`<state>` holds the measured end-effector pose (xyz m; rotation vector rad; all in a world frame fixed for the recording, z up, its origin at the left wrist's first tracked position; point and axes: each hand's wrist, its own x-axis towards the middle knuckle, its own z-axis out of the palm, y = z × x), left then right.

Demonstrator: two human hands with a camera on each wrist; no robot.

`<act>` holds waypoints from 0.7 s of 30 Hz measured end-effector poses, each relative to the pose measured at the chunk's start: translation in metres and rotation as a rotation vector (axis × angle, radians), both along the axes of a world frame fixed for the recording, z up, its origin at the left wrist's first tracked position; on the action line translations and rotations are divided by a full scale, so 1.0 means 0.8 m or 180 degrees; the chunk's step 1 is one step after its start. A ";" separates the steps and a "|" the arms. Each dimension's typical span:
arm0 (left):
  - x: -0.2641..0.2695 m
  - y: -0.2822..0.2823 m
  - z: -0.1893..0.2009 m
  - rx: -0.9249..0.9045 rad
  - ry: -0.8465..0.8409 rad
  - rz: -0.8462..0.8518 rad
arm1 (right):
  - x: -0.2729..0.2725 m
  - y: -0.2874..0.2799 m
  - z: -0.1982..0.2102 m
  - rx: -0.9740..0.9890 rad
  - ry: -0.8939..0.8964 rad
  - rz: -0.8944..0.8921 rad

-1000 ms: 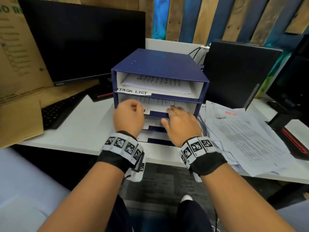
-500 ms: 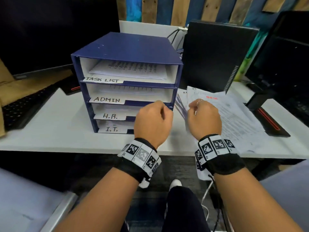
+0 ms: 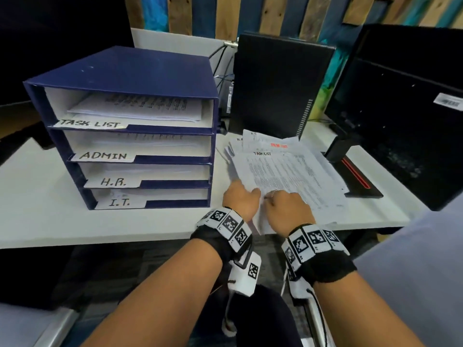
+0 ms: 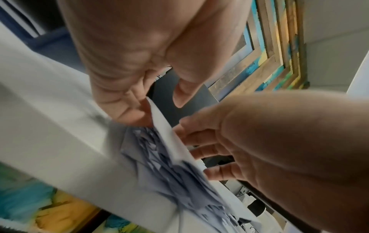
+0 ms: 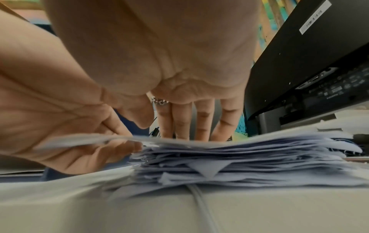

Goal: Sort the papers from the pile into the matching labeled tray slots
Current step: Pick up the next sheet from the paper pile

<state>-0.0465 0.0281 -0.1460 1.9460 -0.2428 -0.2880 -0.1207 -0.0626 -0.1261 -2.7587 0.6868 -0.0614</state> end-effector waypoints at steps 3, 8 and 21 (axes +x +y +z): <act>0.009 -0.004 0.000 -0.0174 -0.0010 0.0338 | -0.004 0.002 -0.004 0.0242 -0.0188 0.0187; 0.021 -0.001 0.003 0.0134 -0.0213 0.0463 | -0.016 -0.010 0.007 0.0794 -0.0681 0.0030; 0.035 -0.051 0.050 0.0111 -0.0163 0.0132 | 0.008 -0.136 0.045 0.0512 -0.0318 -0.0997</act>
